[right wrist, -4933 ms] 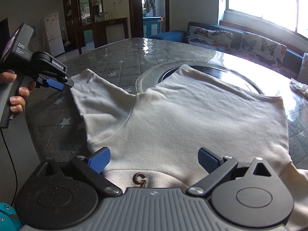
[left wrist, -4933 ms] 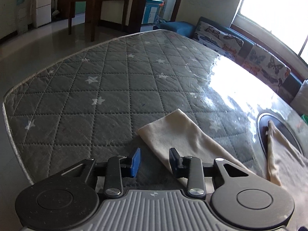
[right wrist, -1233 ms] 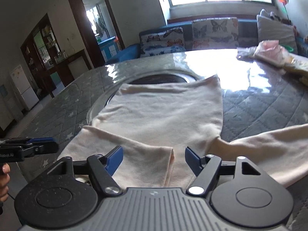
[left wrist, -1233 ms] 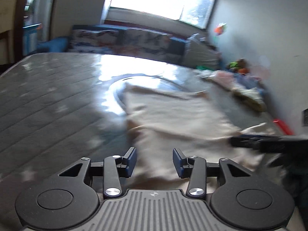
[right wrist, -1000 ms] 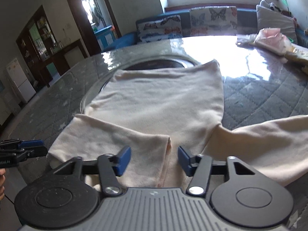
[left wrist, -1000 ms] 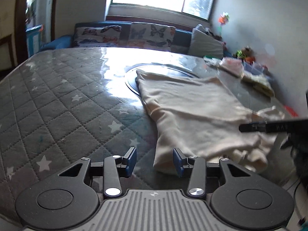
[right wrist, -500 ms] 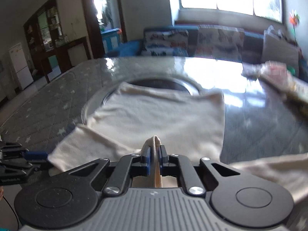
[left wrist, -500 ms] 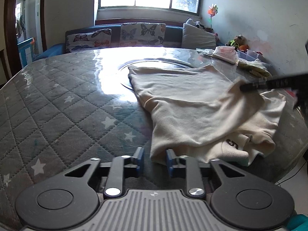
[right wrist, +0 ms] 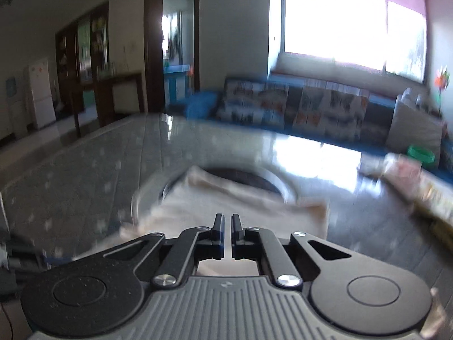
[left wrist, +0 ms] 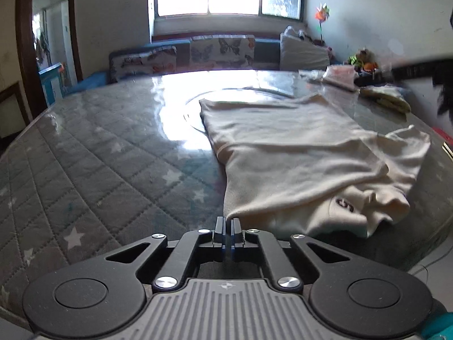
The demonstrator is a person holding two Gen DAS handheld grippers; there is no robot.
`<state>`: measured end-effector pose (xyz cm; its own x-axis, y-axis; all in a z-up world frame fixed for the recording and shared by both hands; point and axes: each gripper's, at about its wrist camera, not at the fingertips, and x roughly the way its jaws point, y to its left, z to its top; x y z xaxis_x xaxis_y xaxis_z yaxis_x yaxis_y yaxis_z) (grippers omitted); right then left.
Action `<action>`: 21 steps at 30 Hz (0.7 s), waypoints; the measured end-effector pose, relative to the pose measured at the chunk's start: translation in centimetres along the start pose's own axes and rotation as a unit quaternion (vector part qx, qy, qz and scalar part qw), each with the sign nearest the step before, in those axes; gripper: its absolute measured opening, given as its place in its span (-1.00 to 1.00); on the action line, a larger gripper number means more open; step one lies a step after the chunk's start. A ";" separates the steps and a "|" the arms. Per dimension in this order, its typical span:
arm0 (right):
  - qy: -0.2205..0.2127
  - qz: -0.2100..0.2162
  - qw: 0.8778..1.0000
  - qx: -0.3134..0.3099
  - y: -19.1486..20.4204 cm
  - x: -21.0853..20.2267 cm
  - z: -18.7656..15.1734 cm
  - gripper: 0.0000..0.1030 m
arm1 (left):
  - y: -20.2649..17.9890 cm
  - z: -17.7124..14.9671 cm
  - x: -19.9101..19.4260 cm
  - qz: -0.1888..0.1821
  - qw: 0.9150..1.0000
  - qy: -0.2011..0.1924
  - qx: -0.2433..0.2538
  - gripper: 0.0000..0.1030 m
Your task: Fold clothes
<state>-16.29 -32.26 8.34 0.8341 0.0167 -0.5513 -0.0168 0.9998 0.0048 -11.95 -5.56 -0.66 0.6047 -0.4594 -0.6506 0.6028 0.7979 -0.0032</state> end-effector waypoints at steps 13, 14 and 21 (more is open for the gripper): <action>0.066 0.022 0.996 0.048 -0.7 3.0 -5.6 -0.60 | 0.9 5.7 0.7 -0.069 0.996 -0.026 -0.044 -0.87; 0.066 0.023 0.996 0.047 -0.6 3.1 -5.7 -0.60 | 0.5 6.3 1.4 -0.081 0.995 -0.026 -0.045 -0.87; 0.080 0.017 0.995 0.055 -1.2 3.7 -6.8 -0.60 | -1.2 7.5 6.6 -0.068 0.997 0.006 -0.021 -0.87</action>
<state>-16.91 -33.39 0.58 0.7351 0.0578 -0.6755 0.0246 0.9934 0.1117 -4.76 -12.50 0.78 0.5121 -0.5609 -0.6505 0.6565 0.7440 -0.1246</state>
